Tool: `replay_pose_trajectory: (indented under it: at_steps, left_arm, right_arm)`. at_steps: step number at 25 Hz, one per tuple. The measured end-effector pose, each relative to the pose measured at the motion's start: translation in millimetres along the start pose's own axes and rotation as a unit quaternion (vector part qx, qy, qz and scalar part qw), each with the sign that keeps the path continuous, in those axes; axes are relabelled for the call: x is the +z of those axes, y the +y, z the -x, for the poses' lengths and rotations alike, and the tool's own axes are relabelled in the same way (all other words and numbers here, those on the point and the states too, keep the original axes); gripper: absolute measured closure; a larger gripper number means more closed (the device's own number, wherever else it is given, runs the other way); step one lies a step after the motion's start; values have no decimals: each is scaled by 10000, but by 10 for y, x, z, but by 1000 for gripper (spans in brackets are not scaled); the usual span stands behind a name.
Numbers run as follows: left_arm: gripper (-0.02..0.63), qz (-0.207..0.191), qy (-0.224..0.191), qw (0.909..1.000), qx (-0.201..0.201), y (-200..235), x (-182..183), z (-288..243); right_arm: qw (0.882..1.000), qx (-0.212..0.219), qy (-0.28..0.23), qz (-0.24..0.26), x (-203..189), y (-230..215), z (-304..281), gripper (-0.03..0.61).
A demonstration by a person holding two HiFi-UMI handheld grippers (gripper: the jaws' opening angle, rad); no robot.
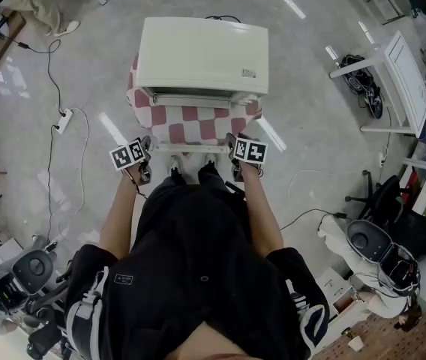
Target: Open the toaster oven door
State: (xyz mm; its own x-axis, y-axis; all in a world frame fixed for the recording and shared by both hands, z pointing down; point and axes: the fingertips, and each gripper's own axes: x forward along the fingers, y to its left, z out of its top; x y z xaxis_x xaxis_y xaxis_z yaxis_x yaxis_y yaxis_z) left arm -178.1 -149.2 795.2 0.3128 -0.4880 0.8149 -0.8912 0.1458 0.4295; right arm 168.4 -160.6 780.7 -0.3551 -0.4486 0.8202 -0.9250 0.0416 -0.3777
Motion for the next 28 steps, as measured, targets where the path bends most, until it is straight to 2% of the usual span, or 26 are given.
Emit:
replay_pose_trajectory:
  at_steps: [1,3,5,8,13,16,18,19,21,28]
  left_arm:
    - [450,-168,-355,9991,-166,-134,169,77]
    - [465,-435,-1120,9910,-591,-451,493,269]
    - [510,-778,-1780,9767,-908,-779,773,511]
    - [563,-1493,-2594,9484,-1047,-1243,1134,912]
    - [598,-2175,-3409,9042,-1378,-1937,1410,1566]
    - [598,-2534,-3825,8777,-1381,-2229,1453,1916]
    - [600,-2684,-4042,8642,-1332,-2366,1448,2082]
    - [600,-2726,-4115,8599,-1305,-2412,1434,2138]
    - [600,-2752,-4166,8571,-1269,-2452,1391,2193]
    - [600,-2728,-3895,8707,-1257,-2439,1172,2083]
  right_arm:
    - [9996,28,-192,182,117,74,82,376]
    - [9970,82,-564,521,329,236,257,400]
    - [9921,120,-962,802,526,413,434,435]
    - [9805,137,-1628,1090,835,671,710,481]
    - [9573,149,-2516,1417,1216,1034,1230,526]
    - [9429,124,-2885,1659,1327,1228,1478,537]
    - [9357,114,-3045,1778,1333,1317,1583,540]
    - [9333,110,-3099,1808,1314,1350,1620,541]
    - [9304,103,-3170,1836,1255,1409,1666,541]
    - [9298,199,-3164,1871,1103,1514,1703,552]
